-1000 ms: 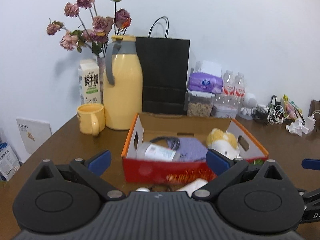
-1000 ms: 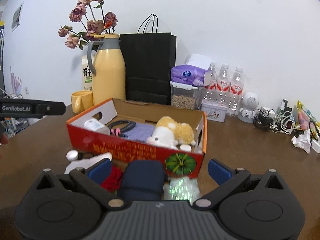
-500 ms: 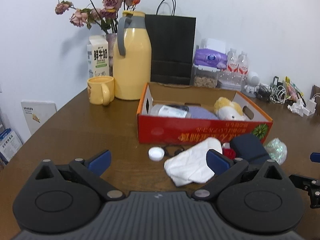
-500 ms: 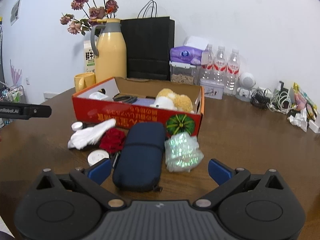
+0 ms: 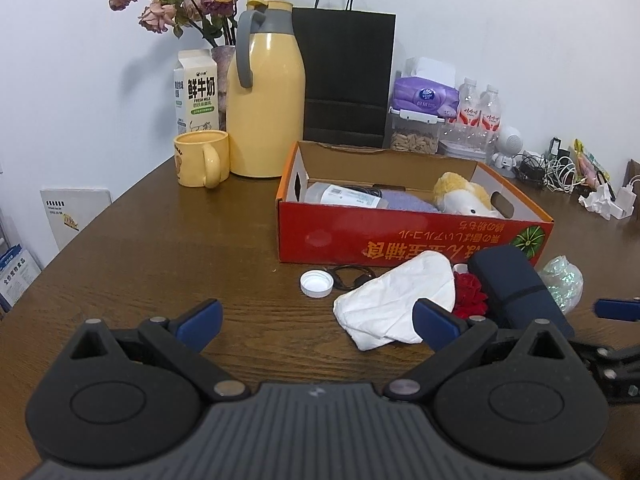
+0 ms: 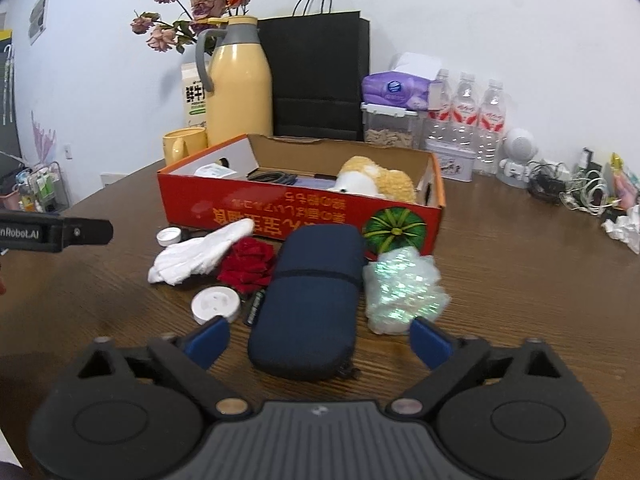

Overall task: Organize objects
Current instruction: 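Grasp the navy zippered case with the right tool, then grasp the white cloth with the left tool while the right tool holds the navy case, then carry the cloth with the left tool while the right tool carries the case, both releasing into the box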

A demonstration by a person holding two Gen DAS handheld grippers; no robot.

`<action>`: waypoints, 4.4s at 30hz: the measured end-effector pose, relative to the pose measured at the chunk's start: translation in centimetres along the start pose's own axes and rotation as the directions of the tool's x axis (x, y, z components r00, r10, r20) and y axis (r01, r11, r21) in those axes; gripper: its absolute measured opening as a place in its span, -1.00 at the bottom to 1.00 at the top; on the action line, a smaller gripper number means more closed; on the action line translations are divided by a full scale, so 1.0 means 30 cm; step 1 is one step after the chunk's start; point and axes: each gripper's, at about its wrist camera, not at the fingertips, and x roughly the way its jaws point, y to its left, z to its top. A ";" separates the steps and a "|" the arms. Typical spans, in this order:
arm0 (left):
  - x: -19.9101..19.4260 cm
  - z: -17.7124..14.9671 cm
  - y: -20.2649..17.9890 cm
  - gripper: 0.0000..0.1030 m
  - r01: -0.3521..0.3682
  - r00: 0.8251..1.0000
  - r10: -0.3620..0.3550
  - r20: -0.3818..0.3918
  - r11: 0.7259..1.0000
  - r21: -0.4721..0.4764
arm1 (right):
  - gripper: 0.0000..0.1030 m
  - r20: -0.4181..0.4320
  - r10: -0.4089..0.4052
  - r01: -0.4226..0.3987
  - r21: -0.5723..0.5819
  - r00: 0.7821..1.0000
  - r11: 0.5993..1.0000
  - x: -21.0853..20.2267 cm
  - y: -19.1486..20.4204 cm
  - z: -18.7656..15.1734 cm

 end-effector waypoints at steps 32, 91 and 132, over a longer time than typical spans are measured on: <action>0.077 -0.013 0.006 1.00 0.024 0.999 -0.023 -0.044 1.000 0.008 | 0.26 -0.028 -0.046 0.046 0.021 0.999 0.999 0.233 0.034 0.078; 0.208 0.001 -0.087 -0.36 0.221 0.974 -0.226 0.016 0.964 0.151 | 0.21 0.073 -0.052 0.053 0.001 0.996 0.999 0.188 0.055 0.054; 0.444 0.447 -0.089 -0.40 0.137 0.973 -0.135 0.187 0.991 0.001 | 0.19 0.119 -0.048 0.040 0.065 0.992 0.997 0.534 0.078 0.555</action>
